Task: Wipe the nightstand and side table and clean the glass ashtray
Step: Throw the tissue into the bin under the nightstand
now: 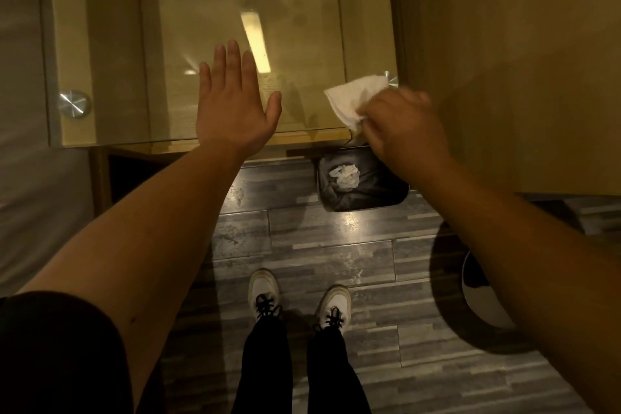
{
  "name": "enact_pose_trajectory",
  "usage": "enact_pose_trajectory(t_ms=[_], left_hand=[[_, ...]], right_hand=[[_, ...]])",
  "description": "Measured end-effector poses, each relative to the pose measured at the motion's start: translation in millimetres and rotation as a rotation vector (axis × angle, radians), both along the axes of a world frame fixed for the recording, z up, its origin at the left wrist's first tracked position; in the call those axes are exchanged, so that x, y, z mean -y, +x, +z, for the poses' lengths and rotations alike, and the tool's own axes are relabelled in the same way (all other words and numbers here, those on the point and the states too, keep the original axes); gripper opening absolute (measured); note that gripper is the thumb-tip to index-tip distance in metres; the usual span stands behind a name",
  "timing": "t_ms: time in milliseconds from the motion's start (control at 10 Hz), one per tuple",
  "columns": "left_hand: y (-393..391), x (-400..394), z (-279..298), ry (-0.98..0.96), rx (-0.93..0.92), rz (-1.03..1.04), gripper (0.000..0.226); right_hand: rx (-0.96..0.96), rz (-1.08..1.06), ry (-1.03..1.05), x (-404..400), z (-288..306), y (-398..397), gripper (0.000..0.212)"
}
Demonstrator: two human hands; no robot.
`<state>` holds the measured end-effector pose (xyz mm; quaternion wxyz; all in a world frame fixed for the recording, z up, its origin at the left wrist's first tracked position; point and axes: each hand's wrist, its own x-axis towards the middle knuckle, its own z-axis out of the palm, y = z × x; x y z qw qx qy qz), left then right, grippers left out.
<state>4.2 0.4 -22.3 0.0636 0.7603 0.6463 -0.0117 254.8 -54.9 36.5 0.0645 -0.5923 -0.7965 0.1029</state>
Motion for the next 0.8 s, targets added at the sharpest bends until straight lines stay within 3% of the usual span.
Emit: enact_pose_trajectory(t_ms=[200,400,500,700,800], left_hand=[[1,-1,0,0.015,0.004,-0.001,0.078],[1,1,-1,0.036,0.001,-0.008,0.076],[0,0,-2,0.042,0.007,-0.004,0.075],[0,0,-3,0.052,0.005,-0.004,0.075],[0,0,-4,0.050,0.002,-0.005,0.075]], right_hand=[[-0.069,-0.191,-0.122,93,-36,17,0.018],[0.053,-0.355,-0.328,111,-101,12,0.018],[0.131,-0.366,-0.380,110,-119,8,0.023],[0.087,-0.430,-0.476,117,-130,8,0.053],[0.070,-0.425,-0.472,121,-129,6,0.052]])
